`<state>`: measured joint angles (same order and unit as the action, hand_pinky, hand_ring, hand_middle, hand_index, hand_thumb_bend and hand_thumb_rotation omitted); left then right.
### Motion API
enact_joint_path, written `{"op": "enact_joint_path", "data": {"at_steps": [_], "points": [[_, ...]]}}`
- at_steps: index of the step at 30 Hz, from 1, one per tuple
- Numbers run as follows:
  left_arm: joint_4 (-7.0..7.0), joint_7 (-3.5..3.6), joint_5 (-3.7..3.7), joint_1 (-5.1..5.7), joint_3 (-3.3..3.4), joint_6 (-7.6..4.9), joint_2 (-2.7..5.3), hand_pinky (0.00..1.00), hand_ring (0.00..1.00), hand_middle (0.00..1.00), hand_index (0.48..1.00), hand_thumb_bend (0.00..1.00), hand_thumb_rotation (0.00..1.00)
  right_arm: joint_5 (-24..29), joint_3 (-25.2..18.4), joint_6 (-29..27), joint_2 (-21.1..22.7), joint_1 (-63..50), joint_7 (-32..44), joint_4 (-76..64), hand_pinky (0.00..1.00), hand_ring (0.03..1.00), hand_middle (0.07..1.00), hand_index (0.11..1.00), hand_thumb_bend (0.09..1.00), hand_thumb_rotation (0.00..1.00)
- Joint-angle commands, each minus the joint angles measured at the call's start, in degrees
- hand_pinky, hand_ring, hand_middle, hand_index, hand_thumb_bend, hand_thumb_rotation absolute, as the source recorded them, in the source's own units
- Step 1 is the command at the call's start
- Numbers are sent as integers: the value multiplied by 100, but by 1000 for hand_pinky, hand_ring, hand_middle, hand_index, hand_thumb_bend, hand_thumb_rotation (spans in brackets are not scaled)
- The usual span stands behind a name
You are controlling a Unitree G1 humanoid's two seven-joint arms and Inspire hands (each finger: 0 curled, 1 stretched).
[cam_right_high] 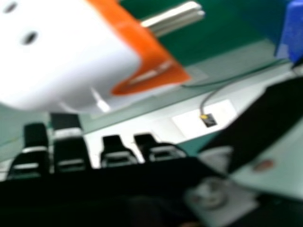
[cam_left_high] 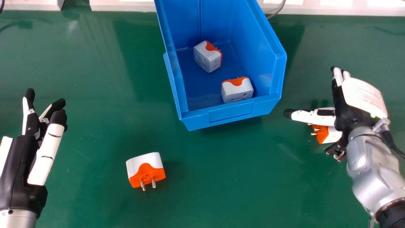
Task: Pick all objects and put in blue box
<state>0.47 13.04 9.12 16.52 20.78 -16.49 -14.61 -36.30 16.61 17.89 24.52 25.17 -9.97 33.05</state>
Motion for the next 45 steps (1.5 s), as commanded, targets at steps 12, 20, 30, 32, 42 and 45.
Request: {"op": "enact_joint_path", "data": {"at_steps": [12, 20, 30, 32, 42, 45], "points": [[137, 34, 86, 2, 61, 30, -77, 894, 922, 921, 916, 607, 835, -118, -18, 521, 44, -339, 76, -494, 862, 966, 997, 970, 791, 565], [171, 19, 79, 21, 76, 58, -69, 901, 924, 921, 918, 617, 835, -93, 2, 635, 26, -359, 103, -265, 850, 949, 980, 949, 760, 529], [220, -16, 3, 54, 72, 53, -66, 890, 919, 919, 918, 628, 841, 28, -73, 125, -67, -23, -463, 465, 330, 426, 518, 584, 428, 218], [221, -19, 8, 55, 72, 48, -62, 888, 918, 917, 914, 624, 844, 36, -83, -95, -42, 39, -595, 580, 286, 377, 465, 517, 469, 170], [172, 45, 35, 6, 75, 7, -68, 883, 917, 917, 913, 623, 840, 378, -280, -292, -132, 265, -559, 825, 261, 351, 439, 486, 489, 145], [146, 44, -1, 3, 77, -14, -88, 878, 915, 917, 913, 630, 846, 463, -351, -265, -170, 230, -570, 773, 283, 381, 469, 488, 489, 142]]}}
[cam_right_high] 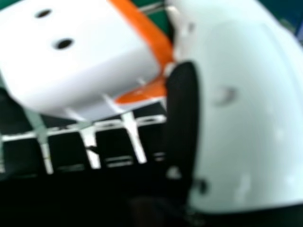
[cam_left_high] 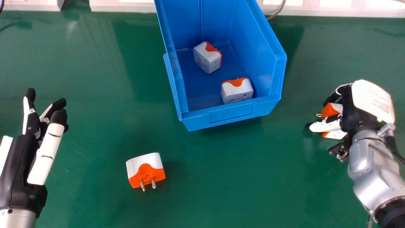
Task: Pick all objects and put in blue box
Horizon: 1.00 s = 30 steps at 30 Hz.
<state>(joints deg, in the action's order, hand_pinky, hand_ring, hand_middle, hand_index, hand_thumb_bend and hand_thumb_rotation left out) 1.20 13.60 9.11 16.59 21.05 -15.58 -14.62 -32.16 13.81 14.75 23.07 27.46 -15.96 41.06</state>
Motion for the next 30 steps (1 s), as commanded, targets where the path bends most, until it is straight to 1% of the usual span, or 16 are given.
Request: {"op": "enact_joint_path", "data": {"at_steps": [1, 3, 4, 7, 10, 12, 15, 16, 19, 21, 23, 25, 26, 27, 29, 30], "points": [[81, 7, 31, -3, 51, -91, -88, 881, 917, 918, 914, 628, 845, 81, -100, 44, -36, -24, 2, -56, 292, 393, 476, 488, 490, 141], [113, 31, 77, 3, 53, -58, -85, 887, 919, 918, 915, 611, 840, 164, -170, 50, -66, -71, -19, -119, 287, 381, 464, 487, 490, 139], [117, 35, 88, 1, 55, -48, -84, 887, 918, 916, 912, 608, 837, 205, -210, 48, -81, -96, -28, -155, 281, 372, 457, 487, 490, 138], [108, 47, 92, -3, 56, -39, -90, 889, 918, 916, 910, 612, 834, 288, -285, 47, -89, -180, -17, -295, 272, 358, 449, 487, 489, 137], [79, 31, 47, -14, 56, -62, -96, 884, 918, 916, 909, 616, 841, 367, -373, -8, -87, -285, -49, -479, 243, 323, 421, 486, 489, 136], [74, 29, 35, -13, 53, -68, -96, 883, 918, 917, 910, 619, 842, 369, -406, -74, -62, -372, -84, -646, 234, 314, 409, 486, 488, 136], [74, 30, 29, -10, 48, -85, -91, 882, 918, 919, 908, 608, 844, 363, -497, 34, -55, -549, -71, -1145, 209, 280, 375, 483, 488, 139], [78, 31, 32, -8, 48, -86, -89, 884, 918, 919, 908, 603, 844, 350, -528, 47, -42, -645, -72, -1377, 193, 259, 351, 481, 489, 139], [83, 7, 23, -12, 51, -78, -78, 880, 917, 917, 905, 601, 840, 355, -652, 144, -26, -971, 46, -2169, 121, 167, 241, 473, 491, 137], [116, -11, 19, -11, 46, -30, -76, 880, 918, 917, 905, 607, 838, 339, -730, 62, 15, -1280, 102, -2758, 95, 133, 196, 470, 491, 135], [148, -17, 29, 0, 38, 7, -63, 890, 923, 922, 912, 604, 835, 277, -794, -29, 73, -1686, 178, -3456, 92, 127, 184, 470, 491, 133], [134, -8, 36, 4, 40, -12, -63, 900, 927, 926, 918, 599, 834, 239, -866, -110, 86, -2111, 256, -4137, 86, 116, 166, 469, 491, 132], [115, -10, 17, 2, 41, -42, -70, 901, 926, 926, 918, 602, 835, 207, -890, -131, 95, -2317, 314, -4466, 81, 107, 155, 469, 491, 132], [101, 3, 18, -1, 40, -58, -77, 898, 925, 925, 918, 603, 839, 165, -906, -171, 109, -2543, 368, -4808, 77, 102, 149, 469, 491, 131], [91, 4, 7, -4, 40, -65, -88, 899, 926, 927, 918, 611, 843, 80, -921, -227, 113, -2952, 477, -5414, 72, 95, 140, 469, 490, 131], [111, -6, 5, 3, 40, -48, -83, 894, 924, 925, 916, 616, 842, 28, -915, -209, 93, -3152, 550, -5719, 70, 92, 137, 469, 490, 131]]}}
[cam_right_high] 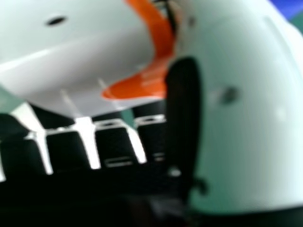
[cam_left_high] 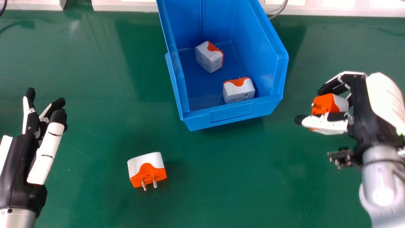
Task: Pick all objects and put in blue box
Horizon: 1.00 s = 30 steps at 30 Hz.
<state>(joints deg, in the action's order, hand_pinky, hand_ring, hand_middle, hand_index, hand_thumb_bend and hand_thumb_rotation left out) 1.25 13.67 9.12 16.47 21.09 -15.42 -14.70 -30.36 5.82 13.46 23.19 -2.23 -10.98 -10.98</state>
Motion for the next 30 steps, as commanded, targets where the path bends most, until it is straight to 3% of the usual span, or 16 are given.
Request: {"op": "enact_joint_path", "data": {"at_steps": [1, 5, 9, 14, 17, 19, 27, 30], "points": [[125, -21, 2, 22, 35, -48, -71, 890, 923, 923, 914, 612, 841, -189, -111, -55, 50, -349, 128, -772, 69, 91, 136, 469, 490, 131], [196, -100, -58, 52, 30, -9, -46, 879, 917, 918, 910, 590, 837, -364, 5, -250, -45, -939, 301, -1543, 66, 87, 133, 469, 489, 132], [157, -60, -32, 58, 14, -71, -64, 886, 922, 922, 912, 576, 847, -510, 146, -464, -166, -1298, 383, -1996, 60, 83, 127, 469, 488, 134], [157, -113, -63, 30, -27, -85, -14, 877, 913, 914, 904, 563, 839, -720, 419, -962, -243, -1336, 422, -2160, 56, 83, 130, 469, 488, 131], [162, -156, -105, 8, -54, -52, -16, 882, 915, 915, 903, 551, 838, -819, 510, -1178, -336, -1084, 445, -2073, 57, 84, 136, 469, 490, 129], [155, -154, -92, -8, -71, -47, -16, 892, 917, 916, 905, 555, 839, -848, 563, -1265, -410, -813, 478, -1981, 58, 84, 135, 469, 490, 127], [99, -193, -160, -52, -114, -114, -36, 896, 921, 916, 899, 582, 837, -1017, 749, -1301, -779, 553, 496, -1208, 65, 91, 147, 469, 487, 129], [124, -210, -157, -52, -123, -65, -20, 888, 919, 916, 901, 574, 836, -1085, 819, -1337, -898, 1140, 407, -713, 68, 94, 149, 469, 487, 130]]}}
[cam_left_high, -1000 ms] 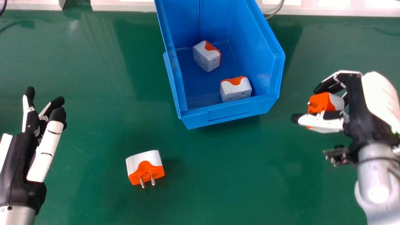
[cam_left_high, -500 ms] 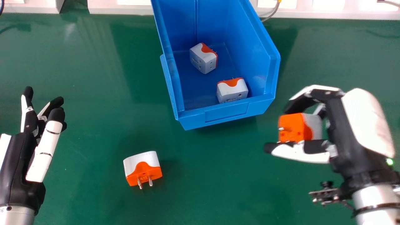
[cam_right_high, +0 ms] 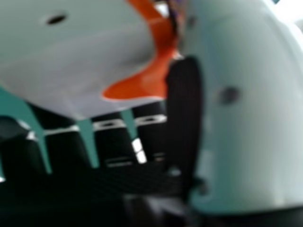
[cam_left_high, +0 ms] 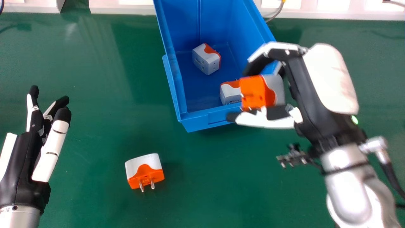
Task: Pick all objects and put in blue box
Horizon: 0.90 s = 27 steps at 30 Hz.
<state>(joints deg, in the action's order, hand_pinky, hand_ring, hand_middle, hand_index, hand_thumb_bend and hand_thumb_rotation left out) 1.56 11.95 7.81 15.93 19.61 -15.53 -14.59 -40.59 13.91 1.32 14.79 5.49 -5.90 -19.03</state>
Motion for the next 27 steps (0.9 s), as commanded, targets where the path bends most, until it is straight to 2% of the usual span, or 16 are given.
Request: {"op": "enact_joint_path", "data": {"at_steps": [1, 4, 9, 11, 13, 18, 22, 24, 27], "points": [[89, -35, -17, 2, 21, -51, -31, 890, 920, 918, 904, 574, 836, -88, 25, -131, -77, 571, -101, 282, 79, 113, 177, 471, 487, 130], [76, -45, -9, -7, 12, -50, -27, 892, 921, 921, 908, 575, 838, -16, 28, -219, -154, 1112, -125, 862, 106, 155, 231, 473, 484, 135], [91, -75, -54, 3, 0, -56, -37, 892, 922, 924, 908, 580, 840, -126, 117, -434, -254, 2014, -438, 2021, 71, 103, 156, 469, 484, 139], [117, -54, -20, 16, -4, -68, -30, 892, 922, 923, 901, 577, 838, -212, 206, -375, -289, 2372, -434, 2406, 61, 94, 150, 469, 483, 142], [142, -34, -1, 32, -13, -82, -28, 898, 925, 924, 901, 573, 835, -251, 298, -424, -302, 2724, -468, 2824, 77, 118, 185, 470, 482, 142], [149, -43, -21, 40, -30, -95, -16, 905, 924, 923, 904, 570, 839, -354, 544, -433, -394, 3549, -552, 3980, 184, 251, 335, 476, 483, 141], [217, -78, -63, 77, -48, -95, -3, 897, 920, 918, 902, 575, 842, -469, 755, -271, -629, 4072, -876, 5014, 189, 260, 361, 481, 488, 135], [253, -92, -87, 97, -60, -74, -9, 894, 919, 918, 902, 572, 847, -517, 849, -191, -725, 4264, -978, 5457, 191, 267, 391, 509, 499, 55], [272, -76, -33, 100, -66, -28, -6, 893, 918, 916, 907, 565, 845, -513, 959, -57, -851, 4536, -1035, 6063, 237, 346, 439, 509, 509, 11]]}}
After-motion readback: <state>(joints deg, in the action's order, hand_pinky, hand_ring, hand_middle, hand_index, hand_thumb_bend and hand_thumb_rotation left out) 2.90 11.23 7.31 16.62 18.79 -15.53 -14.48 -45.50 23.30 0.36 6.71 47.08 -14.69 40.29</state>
